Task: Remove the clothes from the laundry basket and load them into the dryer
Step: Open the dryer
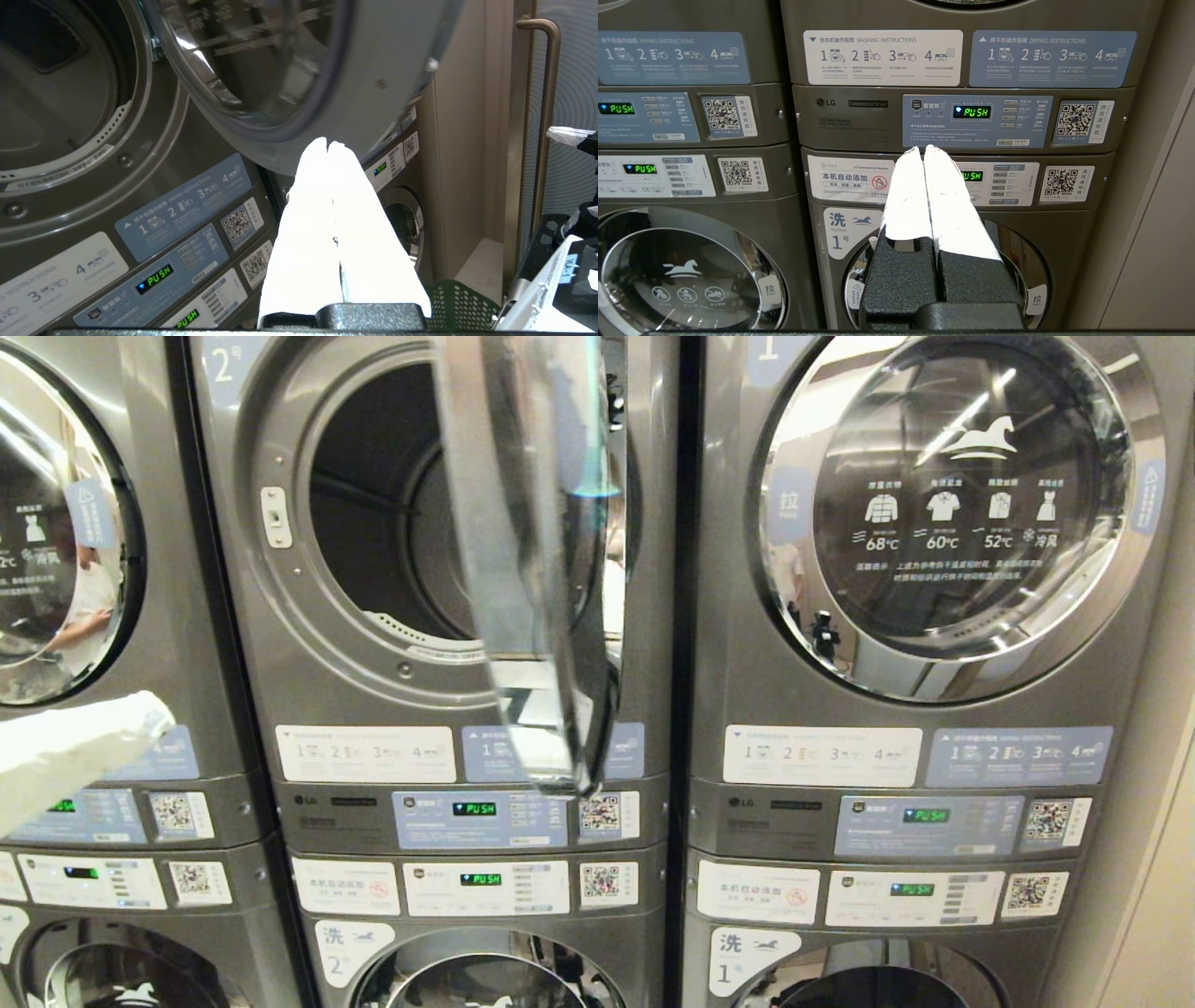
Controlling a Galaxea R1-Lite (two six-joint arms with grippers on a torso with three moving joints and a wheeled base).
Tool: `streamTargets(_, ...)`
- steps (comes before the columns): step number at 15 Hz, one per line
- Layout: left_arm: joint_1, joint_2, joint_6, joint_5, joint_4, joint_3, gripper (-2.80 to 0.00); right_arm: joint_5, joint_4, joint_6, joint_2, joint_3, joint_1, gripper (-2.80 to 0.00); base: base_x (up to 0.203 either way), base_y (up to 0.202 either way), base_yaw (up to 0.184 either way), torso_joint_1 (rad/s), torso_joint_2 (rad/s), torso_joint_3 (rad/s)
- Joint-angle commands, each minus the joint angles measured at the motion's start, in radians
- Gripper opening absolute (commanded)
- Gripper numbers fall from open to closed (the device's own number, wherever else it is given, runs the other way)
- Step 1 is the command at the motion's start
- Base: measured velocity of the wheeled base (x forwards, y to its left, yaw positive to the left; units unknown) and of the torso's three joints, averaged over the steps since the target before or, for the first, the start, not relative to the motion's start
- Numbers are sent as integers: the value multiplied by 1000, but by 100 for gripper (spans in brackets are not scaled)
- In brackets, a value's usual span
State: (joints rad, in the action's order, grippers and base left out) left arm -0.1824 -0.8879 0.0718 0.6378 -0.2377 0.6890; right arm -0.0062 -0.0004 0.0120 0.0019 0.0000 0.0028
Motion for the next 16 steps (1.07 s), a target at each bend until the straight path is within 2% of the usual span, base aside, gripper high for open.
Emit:
streamTargets(1, -5, -23, 4, -4, -5, 15, -280, 0, -1, 0, 0, 0, 0, -280, 0, 0, 0, 0, 0, 0)
streamTargets(4, -16, -149, 48, -25, -24, 90, -280, 0, -1, 2, 0, 0, 0, -280, 0, 0, 0, 0, 0, 0)
streamTargets(6, -80, -260, 85, -42, -73, 150, -280, 0, -1, -10, 0, 0, 0, -280, 0, 0, 0, 0, 0, 0)
streamTargets(7, -140, -306, 102, -69, -99, 182, -280, 3, -3, -28, 0, 0, 0, -280, 0, 0, 0, 0, 0, 0)
streamTargets(8, -205, -339, 112, -117, -119, 208, -280, 3, -7, -41, 0, -7, 0, -280, 0, 0, 0, 0, 0, 0)
streamTargets(9, -252, -357, 118, -204, -131, 220, -280, 12, -7, -46, 0, -22, 0, -280, 0, 0, 0, 0, 0, 0)
streamTargets(11, -277, -350, 123, -390, -136, 180, -280, 24, -6, -49, 0, -62, 0, -280, 0, 0, 0, 0, 0, 0)
streamTargets(13, -281, -251, 120, -545, -117, 79, -280, 23, -5, -44, 0, -62, 0, -280, 0, 0, 0, 0, 0, 0)
streamTargets(14, -280, -183, 117, -584, -91, 25, -280, 22, -6, -42, 0, -53, 0, -280, 0, 0, 0, 0, 0, 0)
streamTargets(16, -278, -7, 97, -611, 26, -63, -280, 23, -6, -47, 0, -32, 0, -280, 0, 0, 0, 0, 0, 0)
